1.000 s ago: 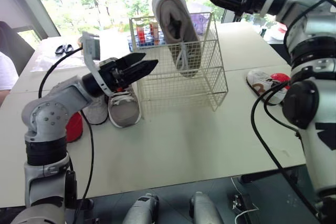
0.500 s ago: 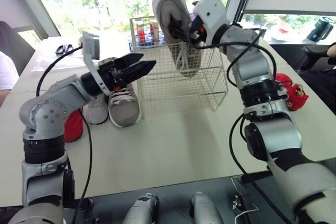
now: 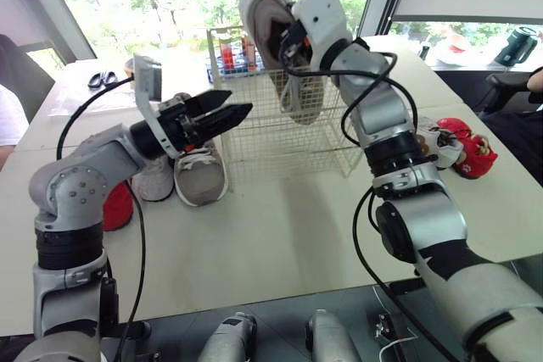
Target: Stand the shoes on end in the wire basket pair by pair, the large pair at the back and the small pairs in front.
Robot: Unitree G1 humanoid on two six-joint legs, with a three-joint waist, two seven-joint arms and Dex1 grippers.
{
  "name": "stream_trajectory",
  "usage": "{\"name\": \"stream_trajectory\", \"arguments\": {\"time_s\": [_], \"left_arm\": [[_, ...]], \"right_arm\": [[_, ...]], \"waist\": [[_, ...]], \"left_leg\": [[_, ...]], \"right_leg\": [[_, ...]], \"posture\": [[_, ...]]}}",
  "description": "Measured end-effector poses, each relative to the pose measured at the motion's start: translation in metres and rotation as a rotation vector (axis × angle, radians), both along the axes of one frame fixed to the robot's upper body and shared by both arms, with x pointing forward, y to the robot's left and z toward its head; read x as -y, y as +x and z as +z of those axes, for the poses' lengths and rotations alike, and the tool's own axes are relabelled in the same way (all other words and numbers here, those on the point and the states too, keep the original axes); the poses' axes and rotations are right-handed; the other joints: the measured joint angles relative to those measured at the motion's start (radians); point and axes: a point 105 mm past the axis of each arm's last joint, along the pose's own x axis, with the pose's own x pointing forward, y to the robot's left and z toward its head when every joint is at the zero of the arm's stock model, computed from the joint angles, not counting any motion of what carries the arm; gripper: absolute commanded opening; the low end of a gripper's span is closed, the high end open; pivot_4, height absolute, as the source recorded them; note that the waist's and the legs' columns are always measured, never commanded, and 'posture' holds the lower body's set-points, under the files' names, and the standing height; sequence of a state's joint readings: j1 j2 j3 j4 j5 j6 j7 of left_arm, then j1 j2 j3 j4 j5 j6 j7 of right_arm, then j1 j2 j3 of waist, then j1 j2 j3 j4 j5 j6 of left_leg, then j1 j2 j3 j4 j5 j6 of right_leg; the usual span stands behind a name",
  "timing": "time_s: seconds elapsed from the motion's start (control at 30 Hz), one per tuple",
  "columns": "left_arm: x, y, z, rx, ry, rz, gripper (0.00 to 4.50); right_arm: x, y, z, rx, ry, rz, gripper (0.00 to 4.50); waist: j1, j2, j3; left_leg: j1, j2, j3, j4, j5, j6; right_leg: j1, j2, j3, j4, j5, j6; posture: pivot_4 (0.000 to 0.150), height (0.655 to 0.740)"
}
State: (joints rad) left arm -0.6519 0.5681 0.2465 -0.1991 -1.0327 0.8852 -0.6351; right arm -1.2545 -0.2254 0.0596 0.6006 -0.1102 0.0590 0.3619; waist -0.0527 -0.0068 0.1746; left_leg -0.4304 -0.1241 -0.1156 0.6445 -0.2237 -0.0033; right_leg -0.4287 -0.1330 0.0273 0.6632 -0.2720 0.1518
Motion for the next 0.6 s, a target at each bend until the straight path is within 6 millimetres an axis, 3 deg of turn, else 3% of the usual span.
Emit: {"name": "stream_trajectory", "arguments": {"time_s": [0.27, 0.6], "left_arm": [[-0.001, 0.001, -0.004, -0.006, 0.011, 0.013, 4.5], [0.007, 0.001, -0.01, -0.02, 0.019, -0.021, 4.5]], "right_arm": [[0.003, -0.009, 0.0, 0.065, -0.018, -0.098, 0.03], [0.046, -0.021, 0.027, 0.154, 0.134, -0.411, 0.03]], "waist": [[-0.007, 0.0, 0.0], [0.006, 0.0, 0.0]], "left_leg": [[0.0, 0.0, 0.0, -0.001, 0.0, 0.0], [0.0, 0.0, 0.0, 0.0, 0.0, 0.0]], "right_leg": [[-0.001, 0.0, 0.0, 0.0, 0.0, 0.0], [0.0, 0.0, 0.0, 0.0, 0.0, 0.0]], "posture": [[0.15, 0.74], [0.15, 0.74]]}}
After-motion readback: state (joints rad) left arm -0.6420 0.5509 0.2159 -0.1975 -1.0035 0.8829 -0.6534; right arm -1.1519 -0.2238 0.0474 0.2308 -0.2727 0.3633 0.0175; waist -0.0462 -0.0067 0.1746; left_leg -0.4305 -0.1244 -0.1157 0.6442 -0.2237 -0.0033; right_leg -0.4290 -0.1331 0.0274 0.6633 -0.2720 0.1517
